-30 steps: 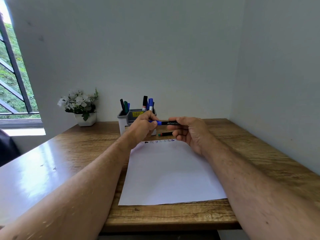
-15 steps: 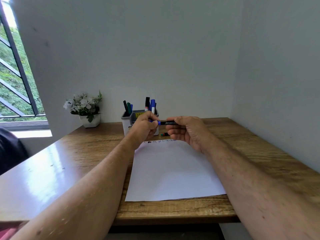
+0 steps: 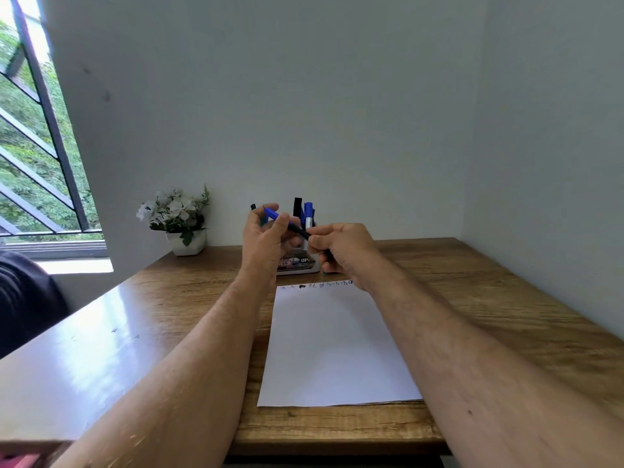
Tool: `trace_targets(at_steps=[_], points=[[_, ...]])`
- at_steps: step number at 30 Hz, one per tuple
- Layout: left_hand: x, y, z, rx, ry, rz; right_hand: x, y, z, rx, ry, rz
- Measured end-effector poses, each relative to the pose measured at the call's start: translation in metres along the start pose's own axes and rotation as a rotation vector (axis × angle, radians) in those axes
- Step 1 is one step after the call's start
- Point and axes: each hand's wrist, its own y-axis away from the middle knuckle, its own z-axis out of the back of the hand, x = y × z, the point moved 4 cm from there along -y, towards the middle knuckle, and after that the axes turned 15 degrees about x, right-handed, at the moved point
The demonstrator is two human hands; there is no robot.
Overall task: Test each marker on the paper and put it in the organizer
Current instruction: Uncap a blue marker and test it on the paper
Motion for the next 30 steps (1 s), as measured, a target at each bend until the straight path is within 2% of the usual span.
trace_targets(at_steps=[6, 8, 11, 13, 19, 22, 27, 30], points=[[-0.005, -0.004, 0.007, 0.019, -0.084, -0.028, -0.007, -0.007, -0.016, -0.026, 0.144, 0.039], [-0.006, -0.006, 0.008, -0.005, -0.176, -0.056, -0.016, -0.008, -0.012, -0.103, 0.288, 0.068], [-0.009, -0.009, 0.013, -0.084, -0.239, -0.119, -0.019, -0.005, -0.011, -0.170, 0.633, 0.106], [-0.014, -0.009, 0.016, -0.137, -0.254, -0.162, -0.016, -0.002, -0.012, -0.173, 0.714, 0.149], [-0.031, -0.010, 0.026, -0.291, -0.427, -0.329, -0.015, 0.004, -0.016, -0.099, 0.820, 0.159], [-0.033, -0.008, 0.033, -0.395, -0.552, -0.349, -0.015, 0.004, -0.017, -0.087, 0.840, 0.164], [-0.031, -0.007, 0.031, -0.413, -0.696, -0.318, -0.014, 0.003, -0.017, -0.086, 0.845, 0.178], [-0.035, -0.010, 0.026, -0.414, -0.725, -0.374, -0.014, 0.001, -0.018, -0.080, 0.860, 0.185]])
